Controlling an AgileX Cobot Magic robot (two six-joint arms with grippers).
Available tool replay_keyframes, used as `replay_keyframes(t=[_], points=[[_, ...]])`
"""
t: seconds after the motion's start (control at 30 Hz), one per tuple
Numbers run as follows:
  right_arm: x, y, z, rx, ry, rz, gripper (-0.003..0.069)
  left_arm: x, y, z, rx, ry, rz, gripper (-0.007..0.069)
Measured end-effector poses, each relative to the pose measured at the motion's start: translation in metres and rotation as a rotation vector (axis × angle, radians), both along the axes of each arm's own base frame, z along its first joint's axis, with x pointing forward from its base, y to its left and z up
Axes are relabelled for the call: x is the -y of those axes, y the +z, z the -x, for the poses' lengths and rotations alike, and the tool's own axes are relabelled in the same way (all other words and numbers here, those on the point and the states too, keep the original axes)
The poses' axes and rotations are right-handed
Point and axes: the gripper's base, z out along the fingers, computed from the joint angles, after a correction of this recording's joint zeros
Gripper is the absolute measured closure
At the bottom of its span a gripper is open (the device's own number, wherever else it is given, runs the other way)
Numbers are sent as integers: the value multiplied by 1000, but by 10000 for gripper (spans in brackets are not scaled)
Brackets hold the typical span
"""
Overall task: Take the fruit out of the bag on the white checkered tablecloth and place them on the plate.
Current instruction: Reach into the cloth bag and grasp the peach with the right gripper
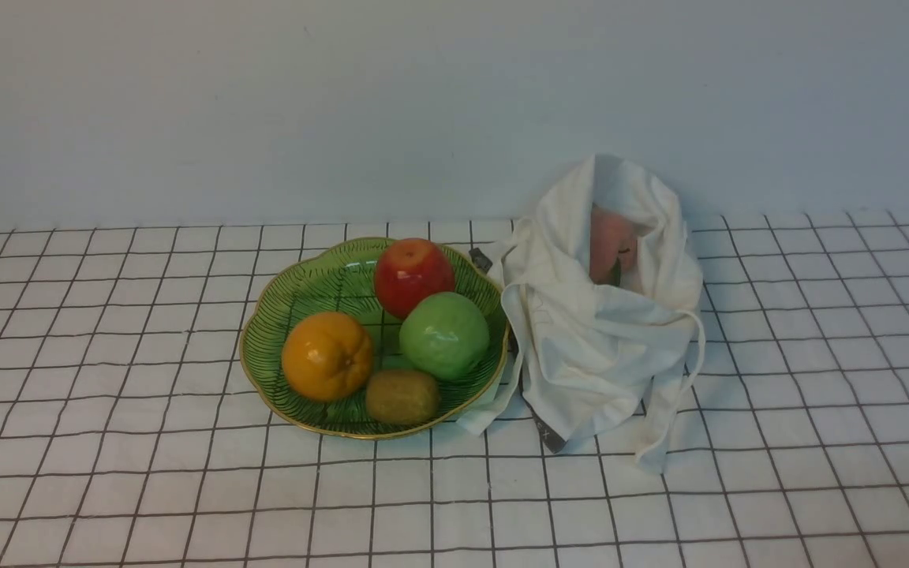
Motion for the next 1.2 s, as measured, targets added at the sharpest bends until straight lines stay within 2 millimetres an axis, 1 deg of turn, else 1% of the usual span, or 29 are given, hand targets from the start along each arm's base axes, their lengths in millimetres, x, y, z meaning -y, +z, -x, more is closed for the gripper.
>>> replay_keyframes(t=[0.77, 0.8, 0.83, 0.87, 0.93, 0.97, 1.0, 1.1, 1.2], points=[[0, 0, 0, 0, -2, -13, 673, 0, 0, 0, 0, 0, 0, 629], [0, 0, 0, -1, -5, -43, 673, 0, 0, 0, 0, 0, 0, 629], [-1, 0, 0, -3, -9, -112, 673, 0, 0, 0, 0, 0, 0, 629], [-3, 1, 0, -6, -15, -281, 673, 0, 0, 0, 0, 0, 0, 629], [-5, 1, 0, -12, -21, -437, 673, 0, 0, 0, 0, 0, 0, 629], [-8, 1, 0, -25, -29, -645, 673, 0, 0, 0, 0, 0, 0, 629], [-9, 2, 0, -33, -33, -743, 673, 0, 0, 0, 0, 0, 0, 629], [-12, 4, 0, -40, -34, -940, 673, 0, 0, 0, 0, 0, 0, 629], [-13, 4, 0, -44, -33, -1004, 673, 0, 0, 0, 0, 0, 0, 629]])
